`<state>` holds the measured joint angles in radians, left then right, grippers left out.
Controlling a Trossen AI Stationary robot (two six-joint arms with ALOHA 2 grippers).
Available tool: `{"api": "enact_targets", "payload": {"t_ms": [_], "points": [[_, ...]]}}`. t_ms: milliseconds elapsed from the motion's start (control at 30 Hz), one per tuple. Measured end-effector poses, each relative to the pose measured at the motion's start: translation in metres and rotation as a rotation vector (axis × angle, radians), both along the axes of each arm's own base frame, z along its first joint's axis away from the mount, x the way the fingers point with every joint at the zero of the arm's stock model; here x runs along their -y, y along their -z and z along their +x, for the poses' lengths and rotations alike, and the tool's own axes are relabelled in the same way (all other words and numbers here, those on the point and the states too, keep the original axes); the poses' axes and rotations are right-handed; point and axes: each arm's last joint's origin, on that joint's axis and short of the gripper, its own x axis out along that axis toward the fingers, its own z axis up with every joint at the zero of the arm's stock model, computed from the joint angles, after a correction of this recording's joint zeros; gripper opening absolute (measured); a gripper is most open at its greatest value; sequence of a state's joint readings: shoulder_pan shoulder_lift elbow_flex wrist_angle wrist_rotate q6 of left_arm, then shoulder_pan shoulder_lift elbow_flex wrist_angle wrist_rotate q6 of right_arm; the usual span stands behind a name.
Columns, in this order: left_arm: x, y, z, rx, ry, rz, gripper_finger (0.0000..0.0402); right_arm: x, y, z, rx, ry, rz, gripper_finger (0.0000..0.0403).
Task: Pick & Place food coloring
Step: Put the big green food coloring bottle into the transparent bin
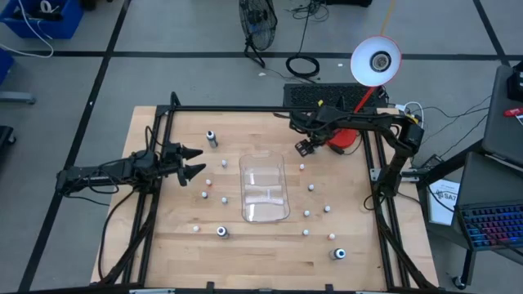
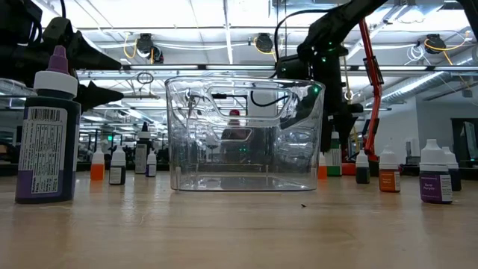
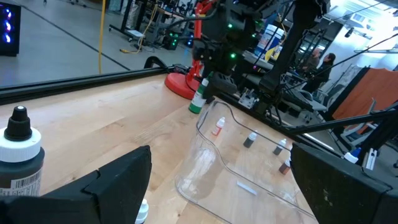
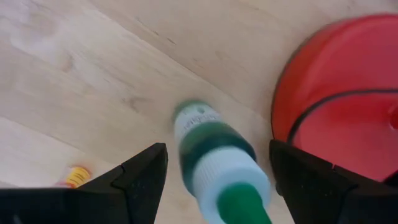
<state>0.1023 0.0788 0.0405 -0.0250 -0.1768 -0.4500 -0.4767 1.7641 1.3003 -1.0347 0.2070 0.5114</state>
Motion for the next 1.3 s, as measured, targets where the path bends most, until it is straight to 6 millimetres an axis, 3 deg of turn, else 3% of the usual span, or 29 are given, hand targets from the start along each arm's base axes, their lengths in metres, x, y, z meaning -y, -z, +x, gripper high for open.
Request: {"api": "enact_targets", "payload": {"t_ms": [267, 400, 533, 700, 833, 1067, 1300], "points": [[0.000, 0.000, 0.000, 0.000, 0.000, 0.000, 0.0379, 0.001, 0.000, 0.000, 0.004, 0.000, -0.001, 0.0251], [0.000, 0.000, 0.000, 0.000, 0.000, 0.000, 0.0379, 0.001, 0.000, 0.000, 0.003, -0.006, 0.000, 0.0207], [0.000, 0.000, 0.000, 0.000, 0.000, 0.000, 0.0379, 0.001, 0.000, 0.000, -0.003, -0.047, 0.004, 0.0136], [0.000, 0.000, 0.000, 0.000, 0.000, 0.000, 0.0379, -0.006, -0.004, 0.001, -0.007, -0.114, 0.007, 0.0129], [0.000, 0.000, 0.000, 0.000, 0.000, 0.000, 0.0379, -0.020, -0.028, -0.001, 0.057, -0.155, -0.029, 0.0129], [0.000, 0.000, 0.000, 0.000, 0.000, 0.000, 0.0379, -0.057, -0.101, -0.003, 0.295, -0.221, -0.171, 0.0129], [0.000, 0.000, 0.000, 0.000, 0.000, 0.000, 0.0379, -0.103, -0.156, 0.030, 0.526, -0.402, -0.245, 0.0129]]}}
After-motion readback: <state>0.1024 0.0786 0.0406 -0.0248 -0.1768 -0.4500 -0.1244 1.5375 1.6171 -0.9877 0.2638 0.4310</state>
